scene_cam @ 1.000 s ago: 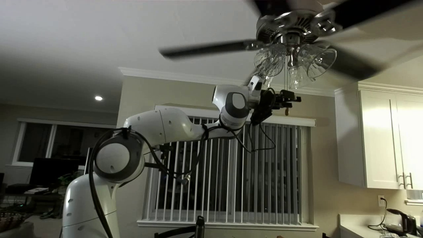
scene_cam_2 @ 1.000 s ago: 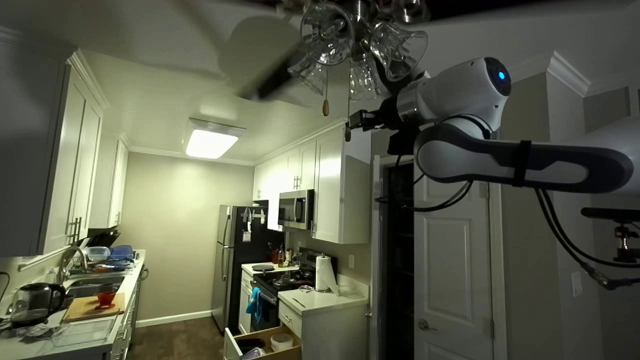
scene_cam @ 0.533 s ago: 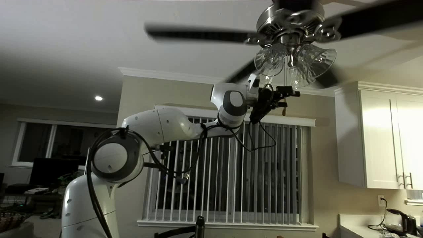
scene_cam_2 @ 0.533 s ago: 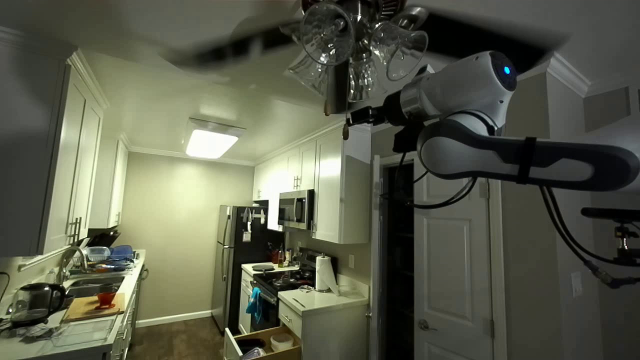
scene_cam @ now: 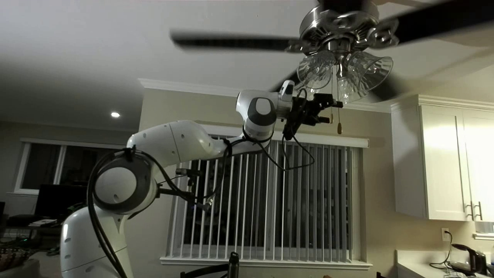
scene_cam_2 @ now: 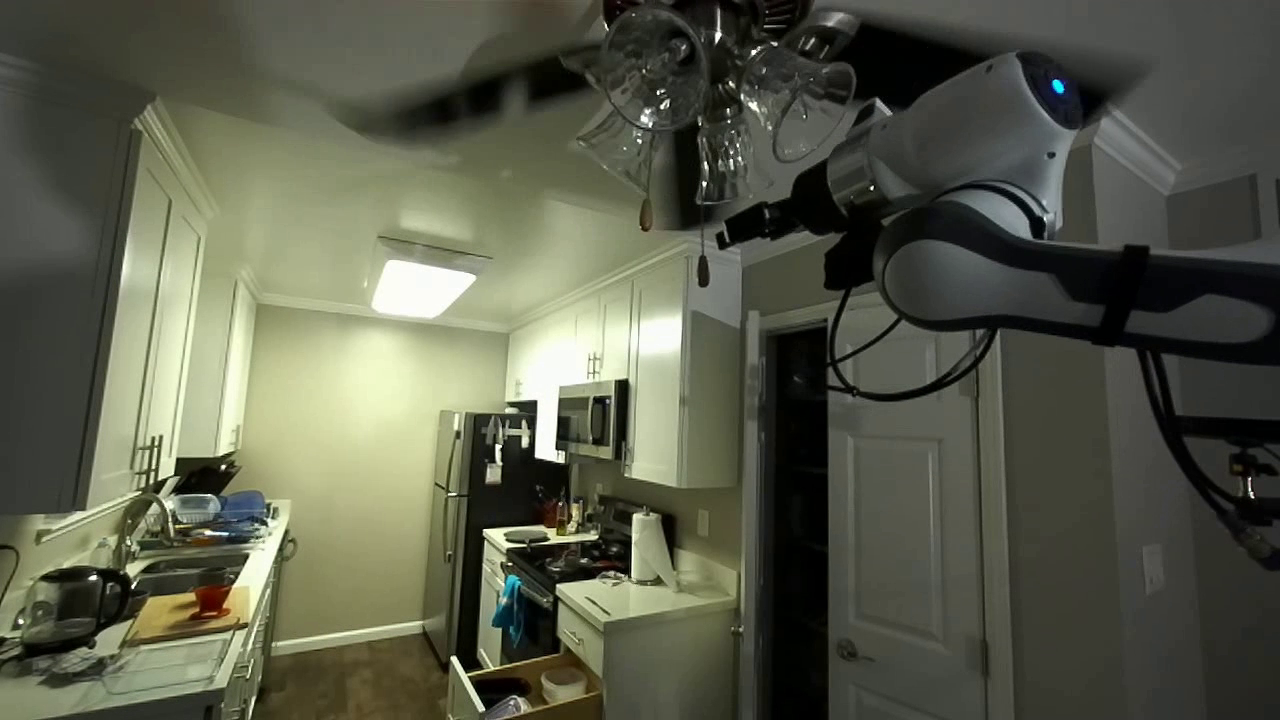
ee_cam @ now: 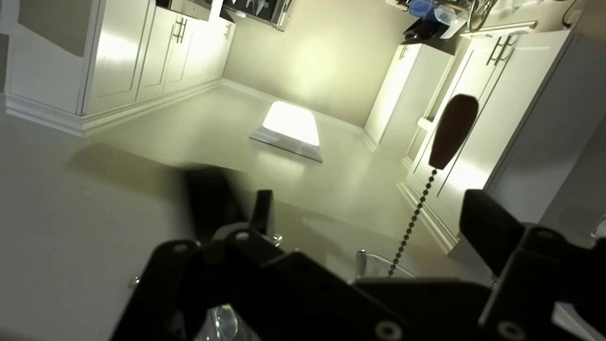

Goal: Turn on the fan lights

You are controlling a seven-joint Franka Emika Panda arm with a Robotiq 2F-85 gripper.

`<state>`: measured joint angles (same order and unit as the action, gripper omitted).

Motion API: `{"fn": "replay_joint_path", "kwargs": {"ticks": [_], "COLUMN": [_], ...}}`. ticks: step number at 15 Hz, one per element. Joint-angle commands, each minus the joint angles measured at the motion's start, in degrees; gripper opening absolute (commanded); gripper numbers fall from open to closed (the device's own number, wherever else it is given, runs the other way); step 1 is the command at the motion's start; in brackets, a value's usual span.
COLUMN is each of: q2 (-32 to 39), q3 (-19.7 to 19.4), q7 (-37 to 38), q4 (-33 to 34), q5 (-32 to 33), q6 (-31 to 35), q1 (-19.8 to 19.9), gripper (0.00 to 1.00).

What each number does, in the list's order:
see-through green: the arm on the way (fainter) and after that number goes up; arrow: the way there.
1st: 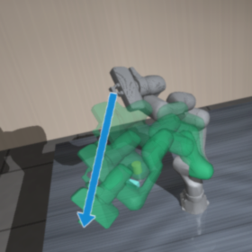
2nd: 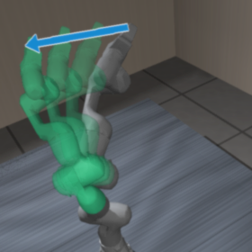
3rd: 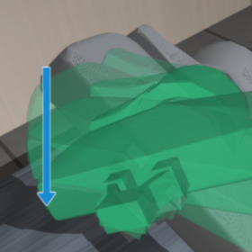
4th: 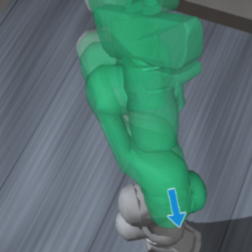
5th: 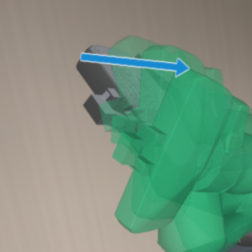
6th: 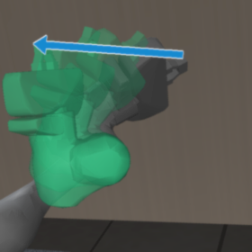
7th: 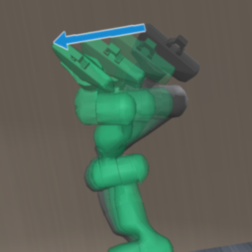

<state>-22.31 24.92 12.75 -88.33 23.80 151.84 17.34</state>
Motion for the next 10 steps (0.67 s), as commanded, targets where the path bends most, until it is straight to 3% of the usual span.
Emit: {"fn": "replay_joint_path", "kwargs": {"ticks": [1, 10], "q2": [0.31, 6.89], "q3": [-2.06, 0.77], "q7": [-2.0, 5.5], "q4": [0.29, 1.38], "q5": [1.96, 8.22], "q6": [-3.69, -2.58], "q1": [-5.29, -7.84], "gripper": [1.0, 1.0]}}
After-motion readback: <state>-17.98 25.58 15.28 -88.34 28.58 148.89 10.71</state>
